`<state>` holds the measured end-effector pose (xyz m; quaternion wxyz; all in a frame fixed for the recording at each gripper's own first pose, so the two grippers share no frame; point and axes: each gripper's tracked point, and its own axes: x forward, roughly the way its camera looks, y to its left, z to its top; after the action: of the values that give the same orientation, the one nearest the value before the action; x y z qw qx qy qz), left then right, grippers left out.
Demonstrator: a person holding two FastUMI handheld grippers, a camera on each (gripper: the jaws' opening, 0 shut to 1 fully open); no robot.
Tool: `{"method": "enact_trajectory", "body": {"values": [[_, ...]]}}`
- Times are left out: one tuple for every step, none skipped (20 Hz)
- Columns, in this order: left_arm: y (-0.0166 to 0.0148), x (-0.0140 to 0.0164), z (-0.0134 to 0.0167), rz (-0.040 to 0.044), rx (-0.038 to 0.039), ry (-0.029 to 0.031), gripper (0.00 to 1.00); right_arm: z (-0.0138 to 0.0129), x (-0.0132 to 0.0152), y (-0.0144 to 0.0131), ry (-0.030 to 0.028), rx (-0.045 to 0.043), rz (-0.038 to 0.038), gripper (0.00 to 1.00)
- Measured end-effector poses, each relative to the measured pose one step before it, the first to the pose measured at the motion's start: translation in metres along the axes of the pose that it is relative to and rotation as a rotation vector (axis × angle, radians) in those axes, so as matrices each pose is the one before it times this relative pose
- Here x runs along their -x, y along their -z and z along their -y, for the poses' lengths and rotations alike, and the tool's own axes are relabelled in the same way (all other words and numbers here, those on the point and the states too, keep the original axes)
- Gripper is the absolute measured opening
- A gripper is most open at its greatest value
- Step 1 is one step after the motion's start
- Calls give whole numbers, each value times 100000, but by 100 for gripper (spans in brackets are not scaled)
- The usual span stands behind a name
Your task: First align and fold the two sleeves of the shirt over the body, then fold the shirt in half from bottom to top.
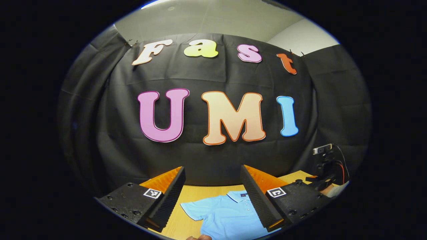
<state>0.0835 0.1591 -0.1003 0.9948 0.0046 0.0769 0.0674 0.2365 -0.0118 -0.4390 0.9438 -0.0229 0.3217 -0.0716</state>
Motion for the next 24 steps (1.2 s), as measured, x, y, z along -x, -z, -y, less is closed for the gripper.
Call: {"method": "enact_trajectory", "body": {"values": [[458, -275, -240, -955, 394, -232, 100, 316, -796, 1085, 1150, 152, -2637, 99], [374, -262, -22, -837, 653, 85, 98, 302, -780, 1020, 867, 190, -2784, 99], [415, -128, -145, -943, 447, -429, 98, -30, -628, 926, 156, -575, -2500, 99], [367, -339, -231, -1128, 78, -452, 98, 3, -634, 722, 349, -683, -2452, 100], [296, -226, -151, -1101, -76, -563, 98, 100, -547, 868, 336, -733, -1782, 100], [201, -256, -159, -466, 229, -592, 98, 85, -374, 566, -107, -791, -1804, 100], [147, -158, -13, -286, 499, -49, 98, -113, -368, 661, -450, -1049, -2210, 99], [161, -21, -11, -418, 195, -122, 98, -67, -240, 658, -380, -790, -2259, 99], [190, -126, -117, -364, 52, -417, 98, 5, -266, 756, -128, -322, -2364, 100], [40, -42, -95, -177, 202, -113, 98, -107, -206, 814, -615, -418, -3109, 100], [86, -106, -59, -220, 144, -183, 98, -518, 276, 450, -1997, -2264, -2247, 99], [79, -41, -30, -312, 56, -75, 98, 37, -304, -482, 164, -748, 758, 100], [114, -56, -44, -104, 248, -187, 98, -86, -145, 240, -989, -1024, -452, 94], [29, -95, -57, 35, 470, 63, 98, -198, 83, -68, -762, 741, 468, 95], [174, 78, -83, -191, 259, -230, 98, -277, -129, 115, -1851, -320, -345, 77], [-2, -59, -92, -343, 296, -277, 98, -258, 75, -56, -1202, -623, -115, 60], [236, -93, -1, -401, 472, -189, 98, -387, 283, 126, -1858, -1310, -394, 43], [-89, -71, -72, -174, 581, -21, 98, -118, 130, 7, 83, -1120, -944, 28], [176, 61, 36, 84, 314, 11, 98, 40, 72, -216, -195, -1165, -105, 14], [113, 76, 35, 25, 89, 141, 98, -65, -2, 3, -292, -1158, -367, 14], [117, -34, 179, -207, -38, 411, 98, -90, 152, 6, -107, -1094, -755, 14], [-4, 6, 187, -427, -189, 315, 97, -8, 538, -362, 1057, -779, 1397, 14], [28, -42, 86, -135, 42, 241, 98, -666, 198, -809, -1597, -635, 2047, 4], [-107, 139, 81, 66, 151, 393, 98, -1088, 593, -1024, -2292, -503, 3087, 2]]}}
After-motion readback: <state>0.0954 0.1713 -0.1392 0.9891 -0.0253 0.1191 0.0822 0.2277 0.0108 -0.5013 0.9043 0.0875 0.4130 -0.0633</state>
